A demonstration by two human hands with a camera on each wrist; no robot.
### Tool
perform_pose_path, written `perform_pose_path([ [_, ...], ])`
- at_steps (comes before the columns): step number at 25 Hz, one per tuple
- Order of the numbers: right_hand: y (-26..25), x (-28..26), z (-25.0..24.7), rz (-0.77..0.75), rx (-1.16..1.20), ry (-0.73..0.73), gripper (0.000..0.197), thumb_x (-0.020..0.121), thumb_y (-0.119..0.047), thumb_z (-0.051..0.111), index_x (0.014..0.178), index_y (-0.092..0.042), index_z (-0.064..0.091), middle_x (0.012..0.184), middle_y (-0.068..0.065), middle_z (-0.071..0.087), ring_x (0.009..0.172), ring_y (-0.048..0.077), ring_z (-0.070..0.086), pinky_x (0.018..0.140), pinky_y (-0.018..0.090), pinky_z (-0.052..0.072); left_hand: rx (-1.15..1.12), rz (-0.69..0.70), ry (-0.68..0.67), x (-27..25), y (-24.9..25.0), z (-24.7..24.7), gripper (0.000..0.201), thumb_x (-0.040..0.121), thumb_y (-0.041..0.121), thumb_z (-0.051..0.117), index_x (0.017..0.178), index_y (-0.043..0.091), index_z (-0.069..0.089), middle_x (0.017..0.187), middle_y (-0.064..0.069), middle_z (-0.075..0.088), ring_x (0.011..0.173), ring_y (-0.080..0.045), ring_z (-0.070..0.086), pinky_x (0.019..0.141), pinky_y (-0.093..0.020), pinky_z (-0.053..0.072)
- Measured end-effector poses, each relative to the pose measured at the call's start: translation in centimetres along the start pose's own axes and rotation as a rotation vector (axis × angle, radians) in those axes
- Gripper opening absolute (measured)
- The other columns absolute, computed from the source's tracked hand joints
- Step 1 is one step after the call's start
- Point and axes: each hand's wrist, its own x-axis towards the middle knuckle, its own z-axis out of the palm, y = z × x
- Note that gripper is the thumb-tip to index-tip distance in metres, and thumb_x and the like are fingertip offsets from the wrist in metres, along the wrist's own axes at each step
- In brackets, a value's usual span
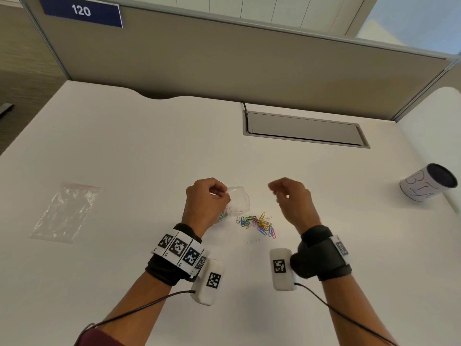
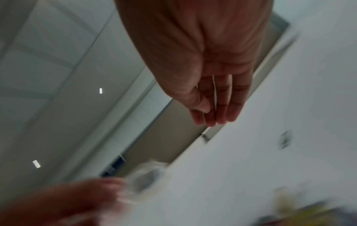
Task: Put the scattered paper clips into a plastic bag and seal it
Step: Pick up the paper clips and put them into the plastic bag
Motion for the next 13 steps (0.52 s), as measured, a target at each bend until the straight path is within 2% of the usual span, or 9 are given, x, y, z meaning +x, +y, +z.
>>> perform_pose_path([
  [2, 3.2, 0.9, -0.5, 0.065, -0.241, -0.035, 0.034, 0.093, 0.000, 0.044, 0.122, -0.009, 0.060, 0.128, 0.011, 0.063, 0.117, 0.025, 0.059, 0.098, 0.027, 0.043, 0.001, 0.014, 0.003, 0.1, 0.1, 0.0, 0.009, 0.076, 0.004, 0.070, 0.084, 0.009, 0.072, 0.079, -0.005, 0.073, 0.067, -0.017, 0.071, 0.073, -0.031, 0.060],
  [4, 5.4, 1.2, 0.0, 0.129, -0.371, -0.192, 0.043, 0.098, -0.012, 0.044, 0.140, -0.009, 0.040, 0.148, 0.013, 0.043, 0.135, 0.028, 0.042, 0.110, 0.031, 0.032, 0.001, 0.021, 0.008, 0.1, 0.0, 0.0, 0.010, 0.076, 0.004, 0.070, 0.084, 0.008, 0.072, 0.079, -0.006, 0.073, 0.067, -0.018, 0.071, 0.073, -0.032, 0.060],
  [6, 6.5, 0.6, 1.4, 0.113, -0.447, -0.358, 0.052, 0.100, -0.020, 0.041, 0.148, -0.008, 0.024, 0.158, 0.011, 0.023, 0.144, 0.028, 0.026, 0.116, 0.034, 0.022, -0.011, 0.024, 0.005, 0.1, -0.1, 0.1, 0.010, 0.075, 0.004, 0.070, 0.084, 0.008, 0.072, 0.078, -0.007, 0.073, 0.065, -0.019, 0.071, 0.073, -0.034, 0.060],
  [7, 6.7, 0.0, 2.3, 0.078, -0.466, -0.418, 0.053, 0.100, -0.021, 0.040, 0.148, -0.008, 0.021, 0.160, 0.011, 0.017, 0.146, 0.027, 0.021, 0.116, 0.034, 0.021, -0.015, 0.025, 0.003, 0.1, -0.1, 0.1, 0.010, 0.075, 0.004, 0.071, 0.084, 0.008, 0.072, 0.077, -0.007, 0.073, 0.065, -0.020, 0.071, 0.072, -0.035, 0.061],
  [8, 6.9, -0.7, 3.2, 0.030, -0.482, -0.439, 0.052, 0.100, -0.021, 0.039, 0.147, -0.008, 0.023, 0.160, 0.010, 0.016, 0.147, 0.027, 0.020, 0.116, 0.036, 0.024, -0.015, 0.026, 0.001, 0.0, -0.1, 0.1, 0.010, 0.075, 0.004, 0.071, 0.084, 0.008, 0.072, 0.077, -0.007, 0.073, 0.064, -0.020, 0.071, 0.072, -0.035, 0.061],
  [9, 6.7, -1.5, 4.0, -0.026, -0.497, -0.401, 0.048, 0.099, -0.022, 0.040, 0.144, -0.007, 0.030, 0.159, 0.010, 0.021, 0.146, 0.028, 0.023, 0.113, 0.038, 0.030, -0.016, 0.025, 0.001, 0.0, -0.1, 0.1, 0.010, 0.075, 0.004, 0.071, 0.084, 0.008, 0.072, 0.077, -0.006, 0.072, 0.064, -0.020, 0.072, 0.072, -0.035, 0.061],
  [11, 6.2, -2.8, 5.3, -0.143, -0.513, -0.253, 0.038, 0.098, -0.023, 0.043, 0.133, -0.007, 0.044, 0.151, 0.011, 0.037, 0.141, 0.029, 0.033, 0.106, 0.042, 0.041, -0.025, 0.019, 0.007, 0.1, -0.2, 0.1, 0.010, 0.075, 0.004, 0.071, 0.084, 0.009, 0.072, 0.077, -0.006, 0.072, 0.065, -0.019, 0.072, 0.071, -0.036, 0.061],
  [12, 5.8, -3.2, 5.9, -0.215, -0.538, -0.239, 0.039, 0.098, -0.024, 0.043, 0.134, -0.009, 0.045, 0.150, 0.011, 0.039, 0.141, 0.029, 0.032, 0.109, 0.044, 0.039, -0.026, 0.020, 0.011, 0.2, -0.2, 0.1, 0.010, 0.075, 0.004, 0.071, 0.084, 0.009, 0.072, 0.077, -0.005, 0.072, 0.066, -0.019, 0.072, 0.071, -0.036, 0.061],
  [13, 5.6, -3.5, 6.7, -0.289, -0.591, -0.293, 0.043, 0.098, -0.026, 0.042, 0.139, -0.012, 0.040, 0.153, 0.008, 0.036, 0.144, 0.028, 0.027, 0.115, 0.047, 0.031, -0.018, 0.022, 0.013, 0.2, -0.2, 0.1, 0.010, 0.075, 0.004, 0.070, 0.084, 0.009, 0.072, 0.077, -0.004, 0.072, 0.067, -0.018, 0.071, 0.071, -0.035, 0.061],
])
